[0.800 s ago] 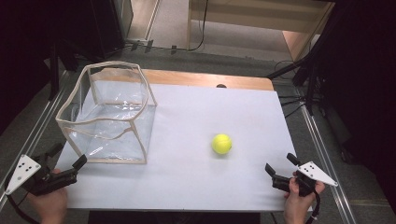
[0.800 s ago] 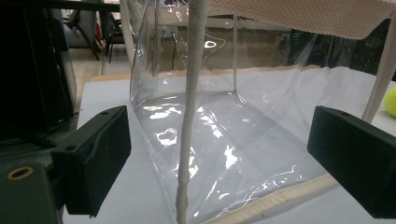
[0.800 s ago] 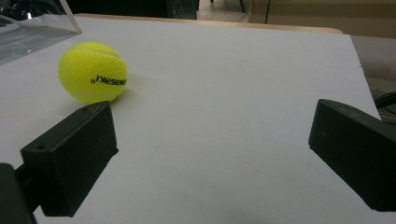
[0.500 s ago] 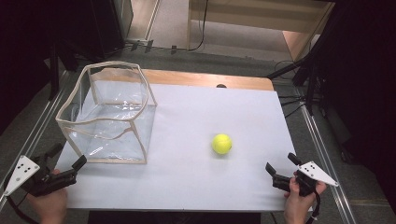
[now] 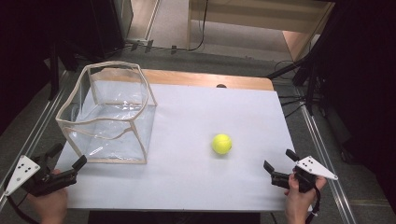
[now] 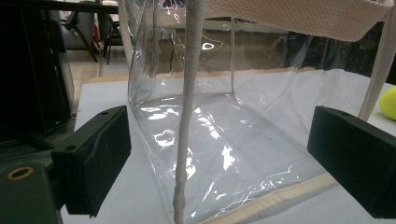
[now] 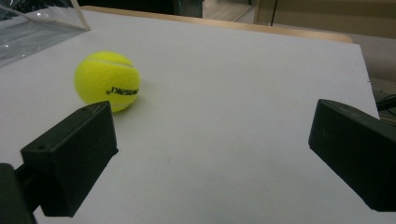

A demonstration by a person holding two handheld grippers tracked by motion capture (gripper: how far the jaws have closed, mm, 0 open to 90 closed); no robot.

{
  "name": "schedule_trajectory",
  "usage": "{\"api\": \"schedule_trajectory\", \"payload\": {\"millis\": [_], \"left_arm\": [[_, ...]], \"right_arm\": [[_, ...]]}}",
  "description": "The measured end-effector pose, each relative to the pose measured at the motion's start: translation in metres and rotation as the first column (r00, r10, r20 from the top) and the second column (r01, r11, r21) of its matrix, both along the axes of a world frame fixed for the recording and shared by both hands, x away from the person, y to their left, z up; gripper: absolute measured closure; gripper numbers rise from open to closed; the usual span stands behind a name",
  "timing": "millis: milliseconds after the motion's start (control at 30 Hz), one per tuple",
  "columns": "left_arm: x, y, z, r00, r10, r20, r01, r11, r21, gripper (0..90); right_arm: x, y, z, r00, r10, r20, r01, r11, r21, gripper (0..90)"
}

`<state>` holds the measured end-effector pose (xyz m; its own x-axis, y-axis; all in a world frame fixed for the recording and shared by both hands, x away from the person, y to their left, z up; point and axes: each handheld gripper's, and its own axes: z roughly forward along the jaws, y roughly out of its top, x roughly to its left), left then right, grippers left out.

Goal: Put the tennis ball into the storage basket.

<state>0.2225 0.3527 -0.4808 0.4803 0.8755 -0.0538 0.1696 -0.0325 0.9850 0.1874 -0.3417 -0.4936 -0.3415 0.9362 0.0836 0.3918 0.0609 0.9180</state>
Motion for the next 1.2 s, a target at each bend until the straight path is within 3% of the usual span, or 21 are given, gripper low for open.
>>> {"api": "schedule_trajectory", "payload": {"millis": [700,1200], "left_arm": [[0.000,0.000,0.000,1.0000,-0.004,0.001,0.004,1.0000,-0.003,6.5],[0.000,0.000,0.000,1.0000,-0.006,0.001,0.006,1.0000,-0.003,6.5]], "right_arm": [[0.028,0.028,0.027,0.9913,0.120,-0.054,-0.124,0.989,-0.077,0.0],[0.052,0.053,0.038,0.9692,0.184,-0.164,-0.205,0.970,-0.127,0.0]]}}
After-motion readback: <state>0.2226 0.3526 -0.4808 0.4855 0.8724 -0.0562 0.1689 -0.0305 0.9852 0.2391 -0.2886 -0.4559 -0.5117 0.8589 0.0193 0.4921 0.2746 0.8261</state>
